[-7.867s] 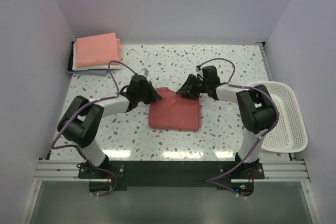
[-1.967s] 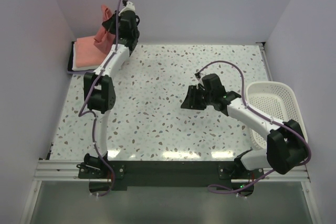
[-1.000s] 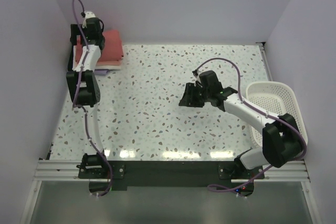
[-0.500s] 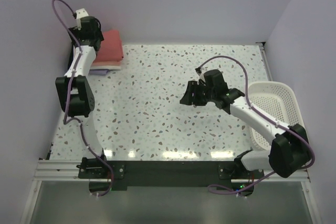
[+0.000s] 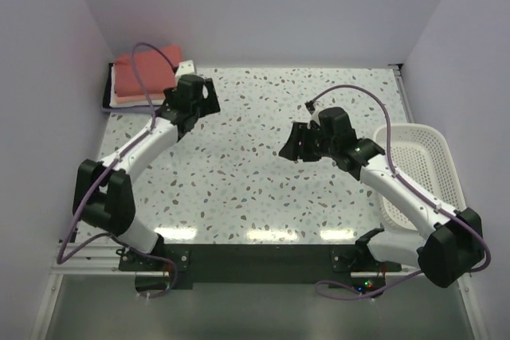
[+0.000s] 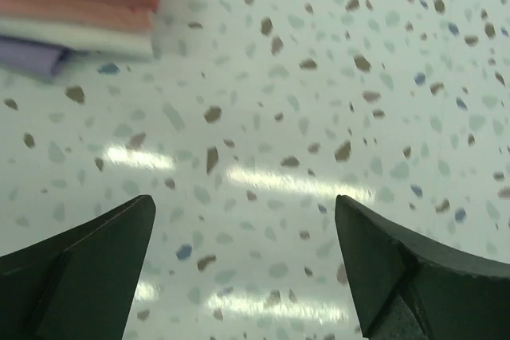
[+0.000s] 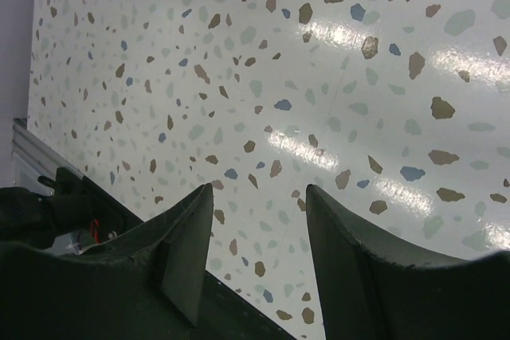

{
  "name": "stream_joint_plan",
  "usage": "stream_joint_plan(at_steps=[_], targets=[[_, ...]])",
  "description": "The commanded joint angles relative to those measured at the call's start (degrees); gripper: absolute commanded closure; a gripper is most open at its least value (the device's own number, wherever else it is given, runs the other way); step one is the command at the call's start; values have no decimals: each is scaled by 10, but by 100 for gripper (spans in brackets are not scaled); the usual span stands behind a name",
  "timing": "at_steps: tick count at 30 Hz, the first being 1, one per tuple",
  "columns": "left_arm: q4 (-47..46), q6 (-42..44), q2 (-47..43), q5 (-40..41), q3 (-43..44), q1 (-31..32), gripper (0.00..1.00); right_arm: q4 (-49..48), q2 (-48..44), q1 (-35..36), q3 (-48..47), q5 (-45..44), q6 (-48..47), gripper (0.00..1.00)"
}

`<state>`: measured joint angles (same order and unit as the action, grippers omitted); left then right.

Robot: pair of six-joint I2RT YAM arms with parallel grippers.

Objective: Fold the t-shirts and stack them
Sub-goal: Reset both grippers

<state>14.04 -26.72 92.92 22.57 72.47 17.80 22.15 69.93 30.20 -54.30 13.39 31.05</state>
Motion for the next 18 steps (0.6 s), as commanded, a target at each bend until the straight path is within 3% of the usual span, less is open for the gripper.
stream_joint_plan(at_steps=[1,8,14,18], targets=[[-21,-59,-98,-12,-90,50,0,4,-32,-1,9,-13,-4,46],[-3,-76,-223,24,-244,208,0,4,-69,-2,39,-48,-13,46],[-31,-117,-277,18,-303,267,0,-7,-101,-2,70,-104,-10,46],[-54,-107,-271,-4,-305,272,0,-13,-130,-2,89,-132,-4,47]])
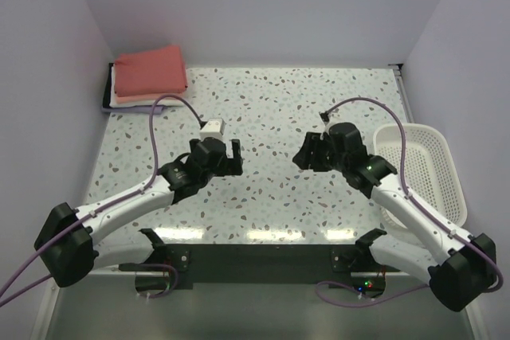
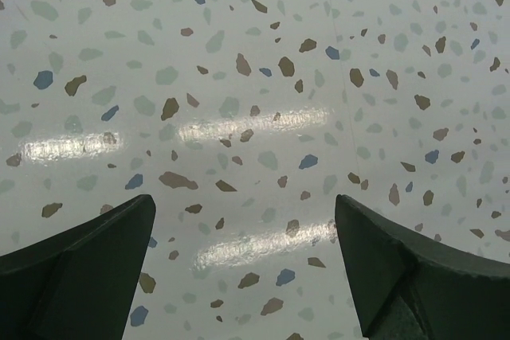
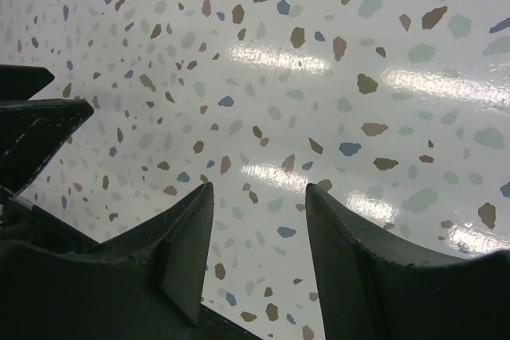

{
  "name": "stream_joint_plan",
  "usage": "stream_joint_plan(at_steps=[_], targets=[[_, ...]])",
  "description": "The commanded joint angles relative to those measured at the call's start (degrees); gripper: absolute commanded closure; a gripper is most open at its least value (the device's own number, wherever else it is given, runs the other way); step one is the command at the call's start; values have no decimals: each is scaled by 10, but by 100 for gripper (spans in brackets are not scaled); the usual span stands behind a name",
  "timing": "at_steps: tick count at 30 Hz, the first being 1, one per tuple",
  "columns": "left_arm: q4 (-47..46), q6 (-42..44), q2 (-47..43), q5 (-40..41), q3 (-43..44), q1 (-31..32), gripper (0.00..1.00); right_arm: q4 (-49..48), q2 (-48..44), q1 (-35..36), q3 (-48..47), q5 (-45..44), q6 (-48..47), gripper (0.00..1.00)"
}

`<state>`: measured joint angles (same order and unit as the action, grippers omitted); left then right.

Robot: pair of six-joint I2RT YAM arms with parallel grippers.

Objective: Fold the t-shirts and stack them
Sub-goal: Reset both grippers

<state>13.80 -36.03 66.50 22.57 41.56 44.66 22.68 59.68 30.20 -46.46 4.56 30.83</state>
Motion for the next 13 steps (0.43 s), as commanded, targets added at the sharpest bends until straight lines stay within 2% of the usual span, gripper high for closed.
stream_joint_plan(at_steps=[1,7,13], targets=[[-51,-9,-1,-6,9,4,0,-19,-31,-1,15,-53,2,47],[-34,37,6,2,42,4,0,-28,-42,-1,28,-75,17,48],[-21,40,-2,1,63,4,0,-35,-33,-2,26,-80,24,48]])
